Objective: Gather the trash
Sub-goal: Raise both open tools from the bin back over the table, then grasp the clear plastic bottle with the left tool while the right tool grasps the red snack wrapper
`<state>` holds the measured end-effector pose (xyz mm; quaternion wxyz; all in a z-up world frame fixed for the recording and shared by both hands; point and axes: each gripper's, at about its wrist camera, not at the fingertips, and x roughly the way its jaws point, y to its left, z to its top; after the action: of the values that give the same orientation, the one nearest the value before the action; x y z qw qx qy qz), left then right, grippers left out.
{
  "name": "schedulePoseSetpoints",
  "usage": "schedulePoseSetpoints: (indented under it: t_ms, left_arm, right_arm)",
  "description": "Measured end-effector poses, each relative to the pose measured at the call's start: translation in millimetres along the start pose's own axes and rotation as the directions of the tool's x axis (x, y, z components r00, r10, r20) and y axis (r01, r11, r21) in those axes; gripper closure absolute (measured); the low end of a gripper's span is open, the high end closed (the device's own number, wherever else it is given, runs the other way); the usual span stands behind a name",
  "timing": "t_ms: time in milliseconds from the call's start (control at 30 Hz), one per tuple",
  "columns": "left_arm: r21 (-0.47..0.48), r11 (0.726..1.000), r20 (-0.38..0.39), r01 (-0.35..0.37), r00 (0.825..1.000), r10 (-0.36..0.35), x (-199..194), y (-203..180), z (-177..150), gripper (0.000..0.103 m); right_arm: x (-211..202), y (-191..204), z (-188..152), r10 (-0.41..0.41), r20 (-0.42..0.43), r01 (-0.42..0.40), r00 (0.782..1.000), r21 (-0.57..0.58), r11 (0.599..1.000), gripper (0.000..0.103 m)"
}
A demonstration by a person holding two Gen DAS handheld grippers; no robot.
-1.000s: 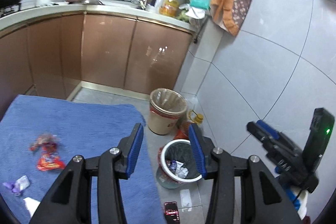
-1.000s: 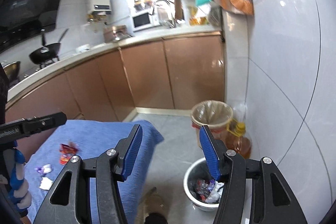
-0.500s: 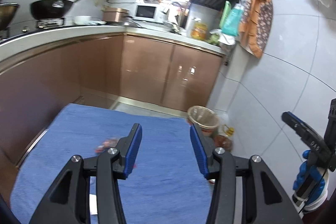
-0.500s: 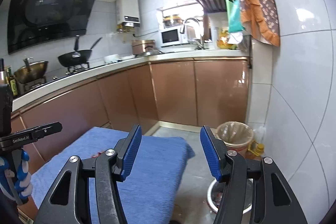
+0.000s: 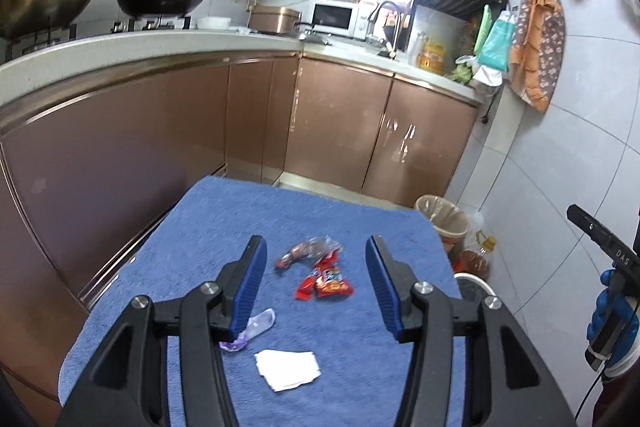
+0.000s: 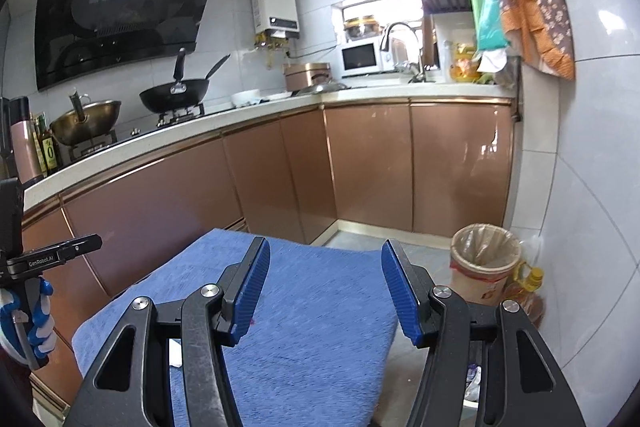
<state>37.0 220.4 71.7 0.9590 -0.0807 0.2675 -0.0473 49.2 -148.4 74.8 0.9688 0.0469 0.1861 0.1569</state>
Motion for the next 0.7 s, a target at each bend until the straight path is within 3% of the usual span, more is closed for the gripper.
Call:
schedulePoseSetpoints:
  t_ms: [233, 400, 567, 700]
  left_arm:
    - [0.004, 1.000, -0.102, 0.020, 0.995, -0.020, 44, 22, -9, 0.053]
    - [0.024, 0.999, -0.200, 0.047, 0.979, -0.042, 90, 38, -11, 0.053]
    - [0.072, 0.990, -0.321, 0.117, 0.943, -0.088, 150, 47, -9, 0.053]
    - [0.122, 0.975, -0.396, 0.186, 0.910, -0.123, 193, 51, -10, 0.053]
  right_arm:
    - [43, 18, -12, 0.060, -0.073, -0.062, 0.996, -0.016, 0.998, 0.045]
    - [86, 34, -24, 0.118, -0.145, -0.122, 0.982, -0.019, 0.992, 0.045]
    - [131, 52, -42, 0.188, -0.224, -0.199, 0.956, -0.028, 0.980, 0.046]
    - [174, 68, -62, 0.263, -0.307, -0.288, 0.915, -0.039, 0.957, 0.051]
